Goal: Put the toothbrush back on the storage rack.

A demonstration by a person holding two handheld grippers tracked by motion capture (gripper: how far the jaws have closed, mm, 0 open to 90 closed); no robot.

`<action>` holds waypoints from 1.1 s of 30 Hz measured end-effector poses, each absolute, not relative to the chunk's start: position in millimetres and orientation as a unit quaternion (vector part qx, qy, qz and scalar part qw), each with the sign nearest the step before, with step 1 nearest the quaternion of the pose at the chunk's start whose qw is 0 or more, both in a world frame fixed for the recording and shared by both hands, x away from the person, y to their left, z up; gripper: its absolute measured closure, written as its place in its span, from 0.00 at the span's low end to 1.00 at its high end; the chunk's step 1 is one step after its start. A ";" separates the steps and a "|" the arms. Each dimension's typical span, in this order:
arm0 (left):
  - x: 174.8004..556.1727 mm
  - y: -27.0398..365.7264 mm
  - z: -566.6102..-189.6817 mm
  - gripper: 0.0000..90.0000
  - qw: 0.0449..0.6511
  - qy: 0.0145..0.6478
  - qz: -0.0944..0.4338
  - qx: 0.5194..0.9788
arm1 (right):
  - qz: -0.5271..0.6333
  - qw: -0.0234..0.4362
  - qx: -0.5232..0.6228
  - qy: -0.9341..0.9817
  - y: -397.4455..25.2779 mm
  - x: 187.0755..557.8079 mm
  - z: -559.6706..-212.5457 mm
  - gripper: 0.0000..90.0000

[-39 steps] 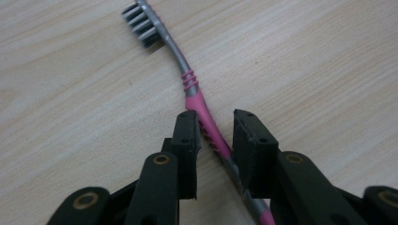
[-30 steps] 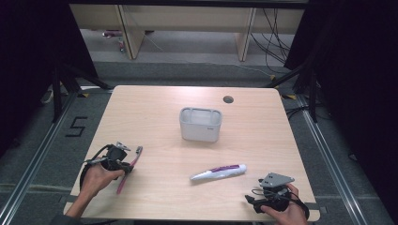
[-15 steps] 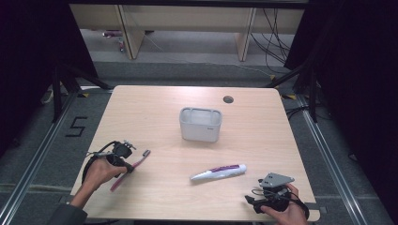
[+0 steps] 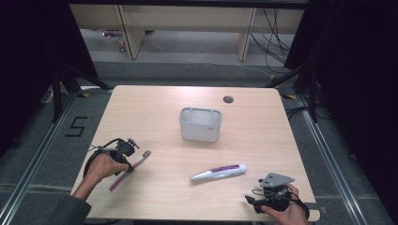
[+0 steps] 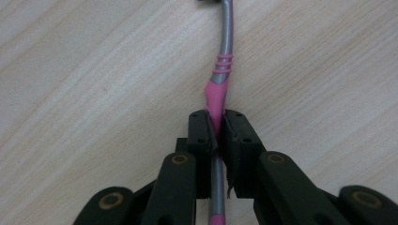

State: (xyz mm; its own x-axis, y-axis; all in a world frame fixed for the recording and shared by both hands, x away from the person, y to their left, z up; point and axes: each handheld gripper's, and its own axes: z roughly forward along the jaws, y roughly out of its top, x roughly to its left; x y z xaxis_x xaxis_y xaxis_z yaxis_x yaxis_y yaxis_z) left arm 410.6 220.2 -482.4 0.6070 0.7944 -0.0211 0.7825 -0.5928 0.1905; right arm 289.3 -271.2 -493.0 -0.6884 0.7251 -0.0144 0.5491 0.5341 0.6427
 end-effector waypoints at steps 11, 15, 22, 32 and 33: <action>414.3 216.1 -481.7 0.91 0.066 0.434 0.027 0.898 | 0.311 0.142 0.363 0.867 -272.4 290.2 -492.9 0.24; 414.3 216.9 -481.7 0.91 0.063 0.433 0.027 0.899 | 0.311 0.141 0.363 0.867 -272.7 290.5 -493.1 0.24; 411.2 218.6 -481.7 0.91 0.064 0.432 0.034 0.899 | 0.312 0.142 0.364 0.866 -272.8 290.3 -493.0 0.24; 409.3 223.3 -466.0 0.91 0.121 0.422 0.043 0.898 | 0.314 0.142 0.366 0.864 -273.4 290.8 -492.8 0.24; 408.2 223.1 -464.4 0.91 0.136 0.424 0.046 0.894 | 0.314 0.141 0.366 0.865 -273.5 290.8 -492.8 0.24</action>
State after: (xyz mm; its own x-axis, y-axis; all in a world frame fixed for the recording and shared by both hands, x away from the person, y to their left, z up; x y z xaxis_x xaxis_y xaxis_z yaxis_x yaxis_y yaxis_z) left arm 408.2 223.1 -464.4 0.6355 0.7714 -0.0335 0.7463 -0.6025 0.2828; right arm 290.8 -273.5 -492.8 -0.6933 0.7205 -0.0136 0.5441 0.5357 0.6458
